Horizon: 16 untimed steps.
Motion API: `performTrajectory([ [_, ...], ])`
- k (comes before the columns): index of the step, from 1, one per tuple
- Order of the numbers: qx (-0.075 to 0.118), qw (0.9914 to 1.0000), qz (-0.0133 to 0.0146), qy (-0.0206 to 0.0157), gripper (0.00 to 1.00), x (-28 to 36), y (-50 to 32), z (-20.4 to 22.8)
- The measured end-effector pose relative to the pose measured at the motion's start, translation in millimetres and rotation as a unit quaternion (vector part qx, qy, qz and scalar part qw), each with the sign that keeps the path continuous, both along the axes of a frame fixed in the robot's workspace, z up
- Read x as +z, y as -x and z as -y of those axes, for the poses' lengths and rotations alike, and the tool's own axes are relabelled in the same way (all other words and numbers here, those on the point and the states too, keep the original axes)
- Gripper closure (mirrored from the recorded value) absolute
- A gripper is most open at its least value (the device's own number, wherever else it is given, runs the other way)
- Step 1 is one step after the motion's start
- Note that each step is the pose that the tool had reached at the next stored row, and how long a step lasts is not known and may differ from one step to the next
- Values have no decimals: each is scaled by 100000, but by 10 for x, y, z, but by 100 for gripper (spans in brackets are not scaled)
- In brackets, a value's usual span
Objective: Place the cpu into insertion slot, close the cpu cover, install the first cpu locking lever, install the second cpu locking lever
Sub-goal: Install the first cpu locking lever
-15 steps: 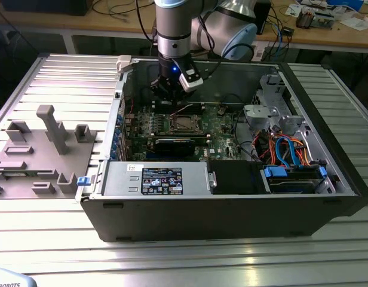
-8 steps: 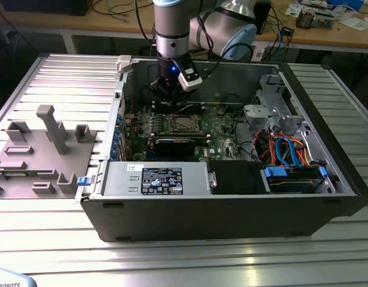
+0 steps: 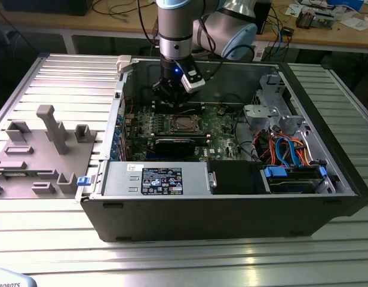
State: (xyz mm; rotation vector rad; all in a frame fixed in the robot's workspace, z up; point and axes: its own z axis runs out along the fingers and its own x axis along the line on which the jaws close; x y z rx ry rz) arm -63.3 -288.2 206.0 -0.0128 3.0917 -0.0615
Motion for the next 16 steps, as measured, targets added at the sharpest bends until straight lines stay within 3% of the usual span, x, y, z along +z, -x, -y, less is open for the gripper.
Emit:
performTrajectory([
  [9,31,100000,-204,-38,89,-51,-119,0],
  [16,123,99995,-213,-988,89,-53,-203,0],
])
